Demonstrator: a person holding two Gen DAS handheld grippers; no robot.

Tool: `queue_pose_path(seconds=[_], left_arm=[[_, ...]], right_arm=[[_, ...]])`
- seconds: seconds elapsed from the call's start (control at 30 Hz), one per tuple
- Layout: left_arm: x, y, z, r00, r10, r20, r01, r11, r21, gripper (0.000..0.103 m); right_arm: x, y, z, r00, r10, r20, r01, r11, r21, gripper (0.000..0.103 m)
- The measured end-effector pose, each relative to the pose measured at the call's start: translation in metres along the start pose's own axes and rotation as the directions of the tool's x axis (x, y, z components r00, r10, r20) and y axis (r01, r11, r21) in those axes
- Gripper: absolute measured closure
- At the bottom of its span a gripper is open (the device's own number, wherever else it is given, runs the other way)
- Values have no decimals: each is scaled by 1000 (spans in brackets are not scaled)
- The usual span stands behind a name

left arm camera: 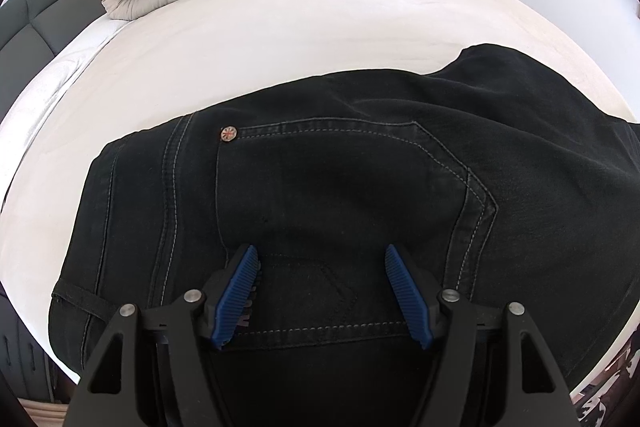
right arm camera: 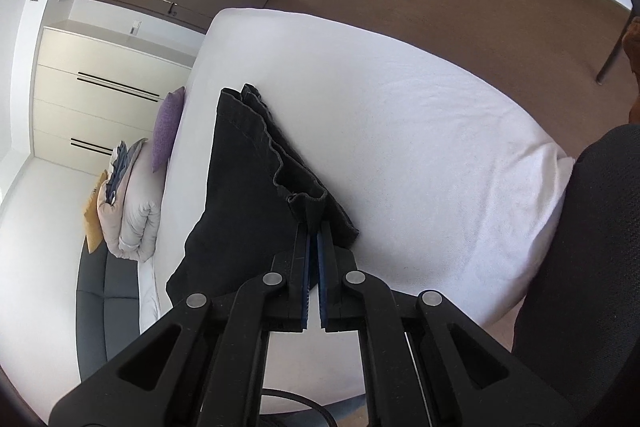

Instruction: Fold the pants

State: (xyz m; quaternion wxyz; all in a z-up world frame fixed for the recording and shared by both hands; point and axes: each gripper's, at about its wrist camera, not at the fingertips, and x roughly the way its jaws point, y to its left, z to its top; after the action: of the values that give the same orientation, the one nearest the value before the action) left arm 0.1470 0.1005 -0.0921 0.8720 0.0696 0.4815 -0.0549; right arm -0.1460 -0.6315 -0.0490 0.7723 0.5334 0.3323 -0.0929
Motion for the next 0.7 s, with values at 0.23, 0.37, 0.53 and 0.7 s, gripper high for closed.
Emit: queue_pose_path(seconds=[0.23,0.37,0.53,0.7], left_arm=[[-2,2,-3,1000,-6,10,6,1000,-3,33],[-2,2,-3,1000,-13,13,12,1000,8,33],[-3,3,-8,999,-12,33,12,1000,5,33],[-5,7,-14,999,-14,41,14,1000,-1,32]], right_arm=[[6,7,0,1000,-13,2,13,1000,3,102],[8,5,0,1000,-13,4,13,1000,-7,102],[11,1,4,999,37,-24,-37,999,-25,102],[-28,5,14,985,-135,110,144,987,-75,86]])
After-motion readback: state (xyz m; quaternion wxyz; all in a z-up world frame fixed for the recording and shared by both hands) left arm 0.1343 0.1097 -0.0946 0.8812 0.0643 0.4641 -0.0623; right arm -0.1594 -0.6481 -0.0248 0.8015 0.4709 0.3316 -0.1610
